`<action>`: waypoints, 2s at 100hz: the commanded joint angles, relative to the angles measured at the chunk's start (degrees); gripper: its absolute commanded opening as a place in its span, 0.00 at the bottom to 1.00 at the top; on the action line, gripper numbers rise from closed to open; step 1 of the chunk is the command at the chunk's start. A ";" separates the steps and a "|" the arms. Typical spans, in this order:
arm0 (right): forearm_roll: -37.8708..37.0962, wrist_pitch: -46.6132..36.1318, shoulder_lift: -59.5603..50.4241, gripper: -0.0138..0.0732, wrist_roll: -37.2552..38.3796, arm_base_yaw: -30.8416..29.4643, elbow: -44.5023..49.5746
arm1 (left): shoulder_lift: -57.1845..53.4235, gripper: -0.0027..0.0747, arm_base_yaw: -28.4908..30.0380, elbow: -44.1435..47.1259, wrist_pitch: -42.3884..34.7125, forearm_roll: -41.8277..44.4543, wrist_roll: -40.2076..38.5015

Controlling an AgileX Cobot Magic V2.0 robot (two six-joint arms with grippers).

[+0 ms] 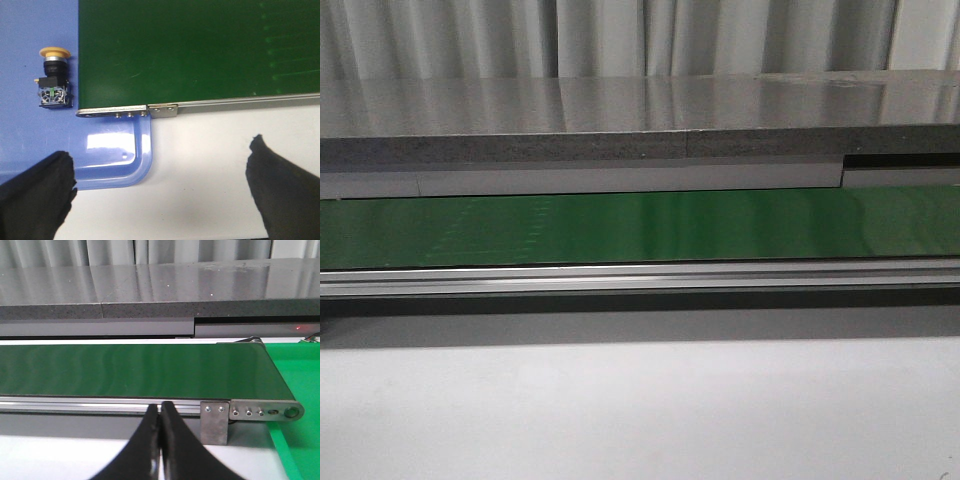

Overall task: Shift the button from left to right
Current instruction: 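Grasp the yellow push button's body with the left gripper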

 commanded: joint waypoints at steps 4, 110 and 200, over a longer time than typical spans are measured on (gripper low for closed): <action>0.04 -4.73 -1.24 0.08 -0.40 0.11 -0.86 | -0.62 0.87 -0.68 -1.98 -3.08 2.35 -0.08; 0.04 -4.73 -1.24 0.08 -0.40 0.11 -0.86 | 34.79 0.86 22.23 -20.61 -8.76 -3.87 5.95; 0.04 -4.73 -1.24 0.08 -0.40 0.11 -0.86 | 46.07 0.86 23.39 -27.64 -7.29 -3.37 5.95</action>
